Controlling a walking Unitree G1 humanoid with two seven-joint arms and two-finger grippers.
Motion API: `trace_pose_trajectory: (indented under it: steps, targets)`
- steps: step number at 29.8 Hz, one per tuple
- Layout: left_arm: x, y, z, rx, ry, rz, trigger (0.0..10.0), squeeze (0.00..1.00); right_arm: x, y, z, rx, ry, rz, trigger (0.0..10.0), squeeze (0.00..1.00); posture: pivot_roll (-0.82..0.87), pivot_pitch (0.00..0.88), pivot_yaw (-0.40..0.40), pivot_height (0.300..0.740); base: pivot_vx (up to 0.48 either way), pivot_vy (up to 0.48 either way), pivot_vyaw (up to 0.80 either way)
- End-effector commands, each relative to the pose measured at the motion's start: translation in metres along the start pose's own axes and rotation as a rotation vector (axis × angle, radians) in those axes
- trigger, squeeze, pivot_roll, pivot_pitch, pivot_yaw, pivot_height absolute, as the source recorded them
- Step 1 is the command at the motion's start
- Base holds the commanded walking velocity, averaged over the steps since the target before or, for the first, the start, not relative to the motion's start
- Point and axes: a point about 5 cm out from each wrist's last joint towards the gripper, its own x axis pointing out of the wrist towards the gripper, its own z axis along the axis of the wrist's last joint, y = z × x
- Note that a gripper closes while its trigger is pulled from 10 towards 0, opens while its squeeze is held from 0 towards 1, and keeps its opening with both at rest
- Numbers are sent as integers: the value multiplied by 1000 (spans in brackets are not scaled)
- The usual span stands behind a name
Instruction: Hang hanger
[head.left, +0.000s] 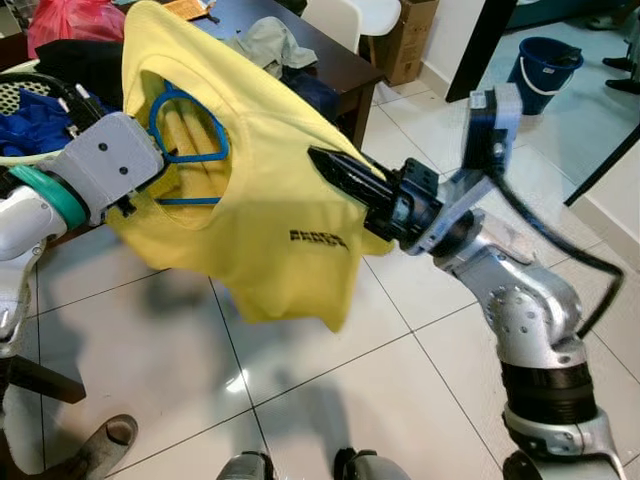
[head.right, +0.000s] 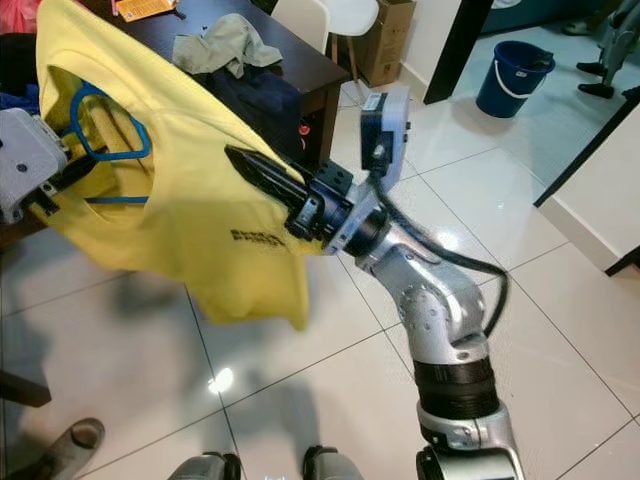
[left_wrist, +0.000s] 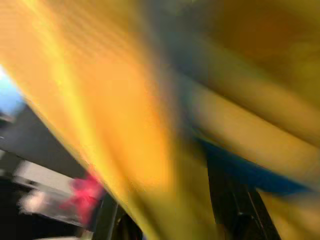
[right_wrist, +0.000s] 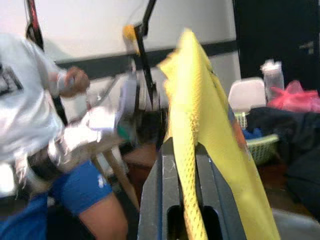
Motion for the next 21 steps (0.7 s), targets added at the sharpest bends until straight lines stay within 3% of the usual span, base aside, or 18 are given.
trace_pose_trajectory:
  steps: [1, 3, 4, 6, 7, 9, 10, 11, 12, 13, 14, 16, 18, 21]
  targets:
    - [-1, 4, 2, 33, -18, 22, 10000, 0, 1, 3, -1, -4, 4, 22, 10000, 0, 100, 78, 38, 740, 0, 0, 0]
    - [0, 8, 5, 71, -36, 35, 10000, 0, -2, 0, -6, -19, 31, -8, 10000, 0, 99, 77, 38, 740, 0, 0, 0]
    - [1, 8, 8, -29, -50, 61, 10000, 0, -2, -6, -11, -39, 37, -79, 10000, 0, 97, 73, 33, 740, 0, 0, 0]
    - [3, 7, 12, -100, -83, 57, 10000, 0, -2, -14, -16, -50, 34, -162, 10000, 0, 94, 70, 28, 740, 0, 0, 0]
    - [2, 3, 17, -205, -118, 2, 10000, 0, -1, -19, -20, -55, 50, -210, 10000, 0, 94, 65, 25, 740, 0, 0, 0]
    - [2, 3, 17, -205, -118, 2, 10000, 0, -1, -19, -20, -55, 50, -210, 10000, 0, 94, 65, 25, 740, 0, 0, 0]
    - [1, -3, 21, -270, -143, -81, 10000, 0, -1, -22, -24, -75, 71, -248, 10000, 0, 94, 61, 24, 740, 0, 0, 0]
    - [1, -3, 21, -270, -143, -81, 10000, 0, -1, -22, -24, -75, 71, -248, 10000, 0, 94, 61, 24, 740, 0, 0, 0]
    - [-2, -10, 26, -328, -166, -181, 10000, 0, 0, -27, -25, -80, 72, -306, 10000, 0, 90, 58, 21, 740, 0, 0, 0]
    - [-2, -10, 26, -328, -166, -181, 10000, 0, 0, -27, -25, -80, 72, -306, 10000, 0, 90, 58, 21, 740, 0, 0, 0]
    - [-6, -16, 30, -357, -179, -261, 10000, 0, 0, -31, -26, -81, 68, -346, 10000, 0, 92, 57, 20, 740, 0, 0, 0]
    - [-6, -16, 30, -357, -179, -261, 10000, 0, 0, -31, -26, -81, 68, -346, 10000, 0, 92, 57, 20, 740, 0, 0, 0]
    - [-13, -27, 27, -285, -146, -379, 10000, 0, 3, -37, -20, -57, 21, -395, 10000, 0, 96, 55, 14, 740, 0, 0, 0]
    - [-19, -29, 25, -342, -141, -448, 10000, 0, 4, -38, -15, -53, -3, -380, 10000, 0, 94, 54, 10, 740, 0, 0, 0]
